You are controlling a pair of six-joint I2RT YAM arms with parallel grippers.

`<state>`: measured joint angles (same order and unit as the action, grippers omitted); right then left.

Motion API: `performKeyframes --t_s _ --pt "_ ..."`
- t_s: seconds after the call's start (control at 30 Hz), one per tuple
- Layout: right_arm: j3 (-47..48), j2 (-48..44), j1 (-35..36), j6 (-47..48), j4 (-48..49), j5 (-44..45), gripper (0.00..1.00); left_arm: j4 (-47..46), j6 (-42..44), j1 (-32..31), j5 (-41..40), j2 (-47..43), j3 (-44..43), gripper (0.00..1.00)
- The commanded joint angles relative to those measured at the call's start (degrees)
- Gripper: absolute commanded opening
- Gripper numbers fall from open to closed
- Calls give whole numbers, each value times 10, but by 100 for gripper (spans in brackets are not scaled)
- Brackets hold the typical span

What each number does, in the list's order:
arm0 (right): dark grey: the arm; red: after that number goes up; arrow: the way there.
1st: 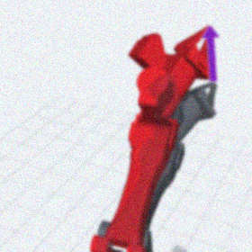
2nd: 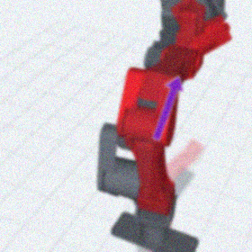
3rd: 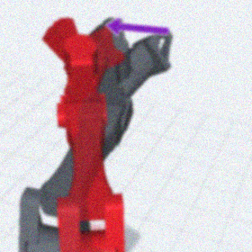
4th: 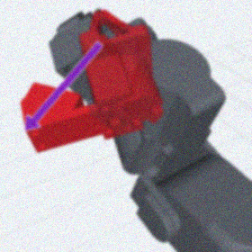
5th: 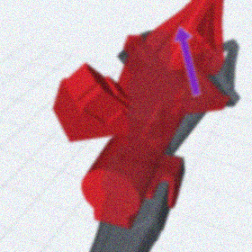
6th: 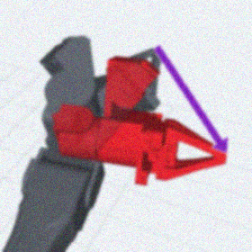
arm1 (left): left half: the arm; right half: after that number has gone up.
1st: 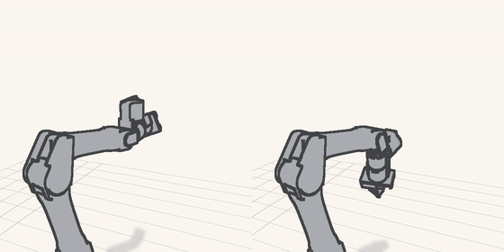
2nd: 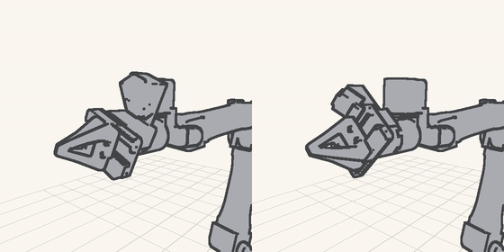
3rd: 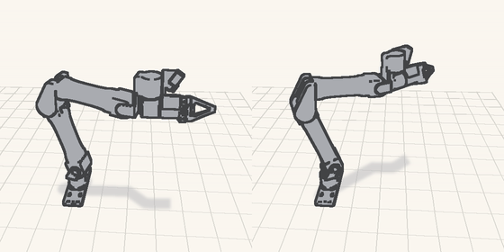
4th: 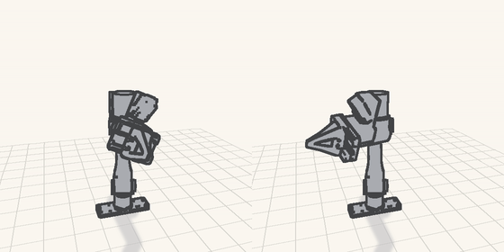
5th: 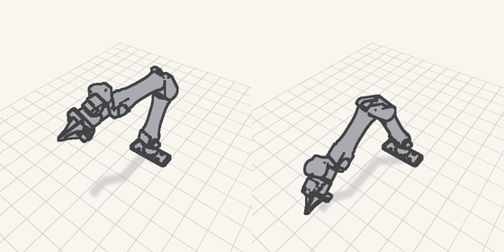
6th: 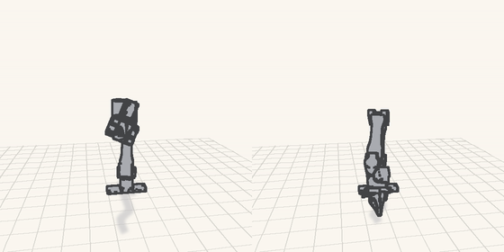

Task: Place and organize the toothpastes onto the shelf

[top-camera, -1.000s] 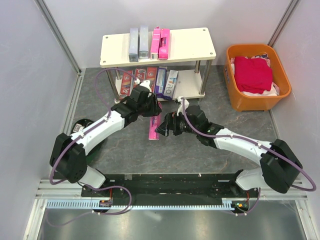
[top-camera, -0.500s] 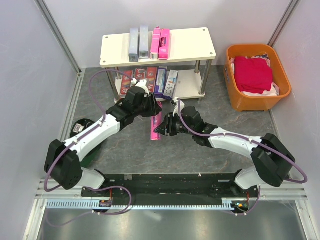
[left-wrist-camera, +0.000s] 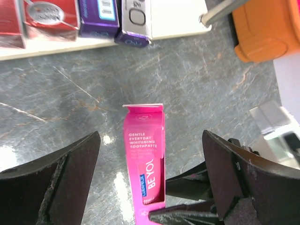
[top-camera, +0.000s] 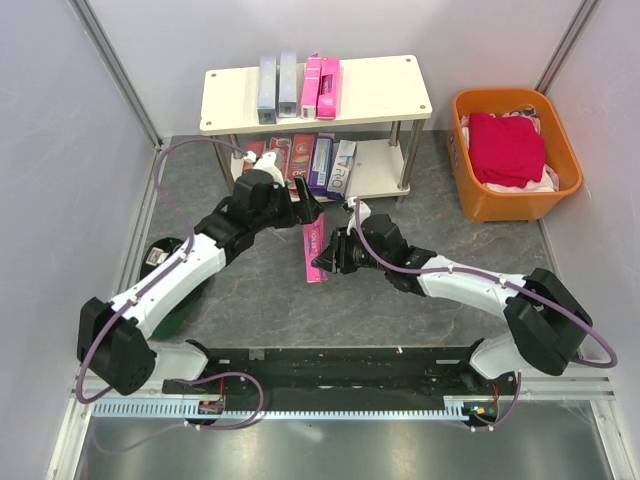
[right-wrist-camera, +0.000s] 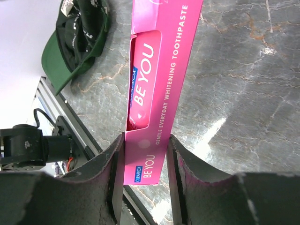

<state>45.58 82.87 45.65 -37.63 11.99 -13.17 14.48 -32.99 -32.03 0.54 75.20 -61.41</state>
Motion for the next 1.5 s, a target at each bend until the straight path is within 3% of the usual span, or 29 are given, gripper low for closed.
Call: performKeyframes --t_s 0.0,0.5,0.83,1.03,1.3,1.47 --pt "36 -23 0 19 2 13 28 5 11 10 -23 -45 9 97" --pt "125 -82 -48 91 -93 34 28 30 35 31 -100 -176 35 98" --pt "293 -82 -101 111 -118 54 28 33 34 36 -83 -154 38 99" --pt "416 -40 -137 138 -141 53 29 32 35 36 -69 -139 39 99" --pt "614 91 -180 181 -214 30 30 31 33 36 -41 -109 39 99" --pt "684 160 -219 186 -246 10 31 30 31 36 -33 -99 41 99"
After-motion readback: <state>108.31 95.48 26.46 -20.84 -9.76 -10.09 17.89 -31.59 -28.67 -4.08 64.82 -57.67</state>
